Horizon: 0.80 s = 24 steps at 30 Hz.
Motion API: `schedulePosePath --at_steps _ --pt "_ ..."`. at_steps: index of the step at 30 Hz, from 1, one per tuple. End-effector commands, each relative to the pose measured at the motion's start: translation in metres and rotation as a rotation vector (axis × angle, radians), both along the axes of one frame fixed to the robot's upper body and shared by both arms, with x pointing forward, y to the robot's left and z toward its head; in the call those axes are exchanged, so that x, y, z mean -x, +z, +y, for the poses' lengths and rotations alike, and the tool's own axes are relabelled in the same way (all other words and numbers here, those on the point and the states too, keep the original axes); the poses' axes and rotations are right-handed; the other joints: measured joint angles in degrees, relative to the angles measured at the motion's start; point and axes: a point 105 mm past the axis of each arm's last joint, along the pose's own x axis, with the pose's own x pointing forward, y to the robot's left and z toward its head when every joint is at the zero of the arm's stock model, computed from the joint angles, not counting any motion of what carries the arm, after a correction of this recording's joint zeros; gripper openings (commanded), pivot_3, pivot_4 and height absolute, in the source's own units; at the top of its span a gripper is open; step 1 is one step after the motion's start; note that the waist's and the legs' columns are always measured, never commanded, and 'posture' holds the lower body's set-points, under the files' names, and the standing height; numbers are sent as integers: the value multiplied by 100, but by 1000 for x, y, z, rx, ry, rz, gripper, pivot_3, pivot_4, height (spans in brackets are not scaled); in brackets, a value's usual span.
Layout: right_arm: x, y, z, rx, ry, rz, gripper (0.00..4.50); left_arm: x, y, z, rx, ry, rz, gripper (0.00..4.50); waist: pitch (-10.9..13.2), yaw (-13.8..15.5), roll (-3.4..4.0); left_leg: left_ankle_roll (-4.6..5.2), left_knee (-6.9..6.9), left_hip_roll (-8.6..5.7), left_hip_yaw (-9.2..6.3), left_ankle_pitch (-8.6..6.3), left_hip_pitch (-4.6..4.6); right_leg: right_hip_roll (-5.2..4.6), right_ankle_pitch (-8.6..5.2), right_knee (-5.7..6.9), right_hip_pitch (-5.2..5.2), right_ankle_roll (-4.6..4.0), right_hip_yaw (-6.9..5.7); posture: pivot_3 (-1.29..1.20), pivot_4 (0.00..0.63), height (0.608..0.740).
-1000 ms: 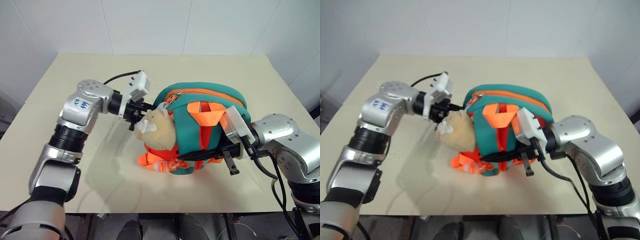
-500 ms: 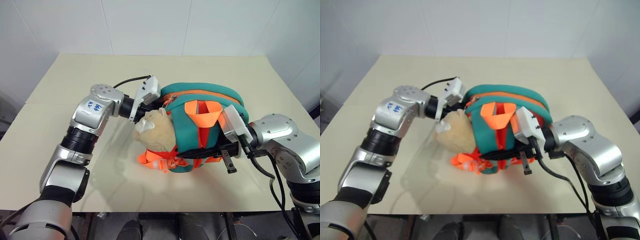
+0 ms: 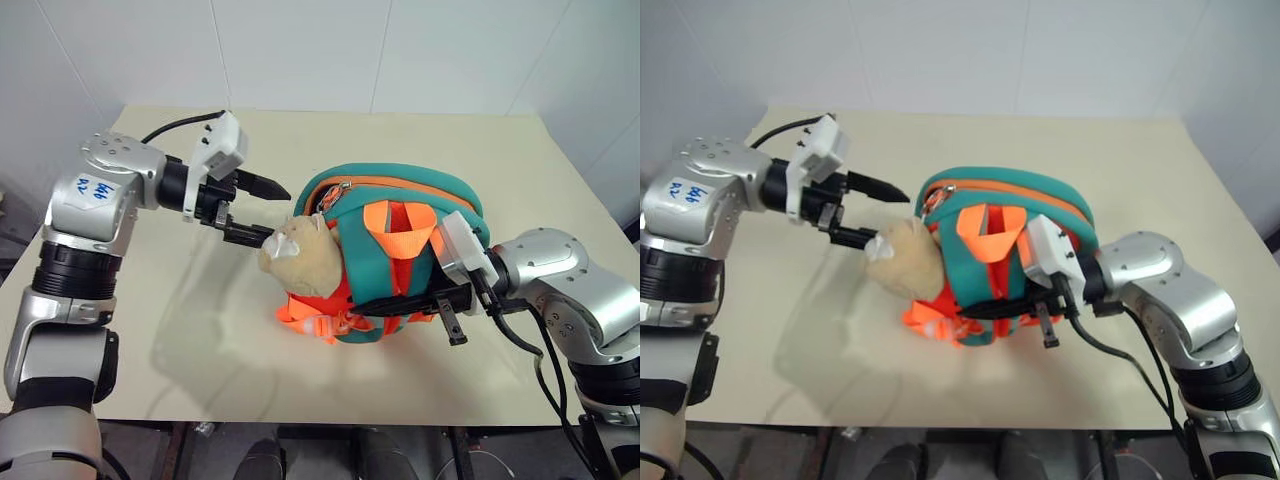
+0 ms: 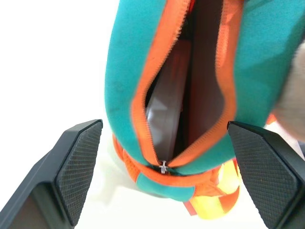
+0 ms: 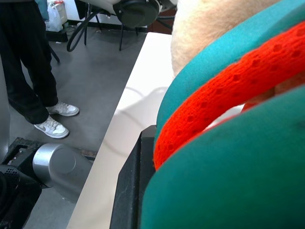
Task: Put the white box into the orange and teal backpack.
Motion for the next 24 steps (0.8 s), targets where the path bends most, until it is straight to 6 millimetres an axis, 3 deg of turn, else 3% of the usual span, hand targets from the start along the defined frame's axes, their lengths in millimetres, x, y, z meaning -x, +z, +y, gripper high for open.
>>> schedulePosePath --at_steps 1,4,6,9,13,19,24 --pt "4 8 2 -10 23 -51 535 14 25 18 60 10 -73 4483 0 -12 0 0 -1 1 0 0 0 1 0 0 0 0 -1 0 150 740" --pt "4 8 1 -9 11 -59 535 38 31 44 209 -14 -67 4483 1 -80 4 3 -5 5 6 -2 6 1 0 2 -1 -1 4 0 150 740" --pt "4 7 0 -10 3 -56 535 50 34 48 296 -9 -73 4483 1 -81 4 6 -11 9 8 -4 11 2 -3 3 -3 -5 5 0 150 740" --pt "5 5 -1 -2 1 -45 535 65 33 44 379 18 -77 4483 1 -5 2 6 -2 12 -3 -4 2 2 -3 1 -2 -6 -5 0 150 740" --pt "5 6 -1 -7 1 -40 535 71 30 37 425 60 -86 4483 1 77 2 6 9 0 -16 -5 15 -5 2 -28 31 4 -8 0 150 740" --pt "2 7 0 -8 9 -40 535 85 21 9 474 55 -97 4483 1 119 2 2 9 1 -17 -3 37 -4 6 -33 49 1 -7 0 150 740" --pt "-1 7 1 -10 14 -40 535 77 4 -5 463 86 -42 4483 1 120 2 2 6 1 -15 -3 39 -3 6 -35 49 1 -6 0 150 740"
